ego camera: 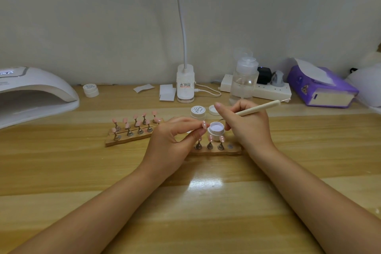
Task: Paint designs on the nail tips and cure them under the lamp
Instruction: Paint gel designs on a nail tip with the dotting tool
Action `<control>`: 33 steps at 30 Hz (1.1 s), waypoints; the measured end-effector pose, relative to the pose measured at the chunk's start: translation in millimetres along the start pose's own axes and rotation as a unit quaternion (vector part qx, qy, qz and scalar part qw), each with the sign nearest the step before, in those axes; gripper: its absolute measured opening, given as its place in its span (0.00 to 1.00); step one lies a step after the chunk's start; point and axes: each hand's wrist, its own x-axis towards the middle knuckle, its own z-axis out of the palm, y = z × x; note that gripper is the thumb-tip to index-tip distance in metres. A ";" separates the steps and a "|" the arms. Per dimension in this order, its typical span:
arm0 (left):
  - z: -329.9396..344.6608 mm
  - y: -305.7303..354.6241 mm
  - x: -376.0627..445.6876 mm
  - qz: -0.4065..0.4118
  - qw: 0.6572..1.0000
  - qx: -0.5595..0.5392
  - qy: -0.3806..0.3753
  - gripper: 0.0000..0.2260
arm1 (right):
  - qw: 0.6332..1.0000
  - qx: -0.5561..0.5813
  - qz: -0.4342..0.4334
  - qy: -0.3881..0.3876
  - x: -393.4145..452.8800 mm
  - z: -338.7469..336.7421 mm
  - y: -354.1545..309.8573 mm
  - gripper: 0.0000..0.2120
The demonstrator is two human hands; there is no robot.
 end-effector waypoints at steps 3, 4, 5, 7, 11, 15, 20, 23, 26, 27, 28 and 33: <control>-0.1 0.0 -0.1 -0.006 1.000 -0.003 0.003 0.09 | 0.998 -0.065 -0.012 0.003 0.8 0.2 3.6 0.18; -0.3 -0.2 -0.1 -0.008 1.000 -0.003 0.004 0.09 | 0.997 -0.076 -0.015 0.004 1.0 0.5 4.7 0.19; -0.3 -0.2 0.1 -0.008 1.000 -0.001 0.004 0.09 | 0.996 -0.082 -0.019 0.004 1.1 0.8 5.5 0.19; -0.3 0.1 0.1 -0.005 1.000 0.004 0.002 0.09 | 0.996 -0.087 -0.029 0.000 1.1 1.9 6.4 0.19; -0.4 -0.1 -0.1 -0.003 1.000 0.005 0.002 0.08 | 0.995 -0.091 -0.040 -0.002 1.6 2.9 8.4 0.19; -0.4 -1.0 -0.3 -0.001 1.000 0.008 0.001 0.07 | 0.994 -0.099 -0.049 -0.008 2.1 3.0 10.4 0.19; 0.1 -1.8 -0.1 0.001 1.000 0.008 0.002 0.07 | 0.992 -0.115 -0.059 -0.002 3.1 3.6 12.0 0.21; -0.1 -1.5 -0.2 -0.001 1.000 0.003 0.004 0.08 | 0.991 -0.121 -0.059 -0.003 3.0 3.5 12.7 0.20; -0.3 -1.2 -0.4 -0.001 1.000 0.002 0.002 0.09 | 0.990 -0.132 -0.058 -0.006 2.9 3.6 12.9 0.20; -0.4 -1.1 -0.4 -0.002 1.000 0.001 0.003 0.09 | 0.989 -0.134 -0.058 -0.006 2.9 3.7 13.1 0.20; -0.3 -1.1 -0.5 -0.004 1.000 -0.001 0.003 0.09 | 0.989 -0.137 -0.057 -0.007 2.8 3.7 13.3 0.20; -0.3 0.2 -0.3 -0.006 1.000 -0.002 0.002 0.09 | 0.991 -0.124 -0.050 0.000 2.3 3.4 12.0 0.20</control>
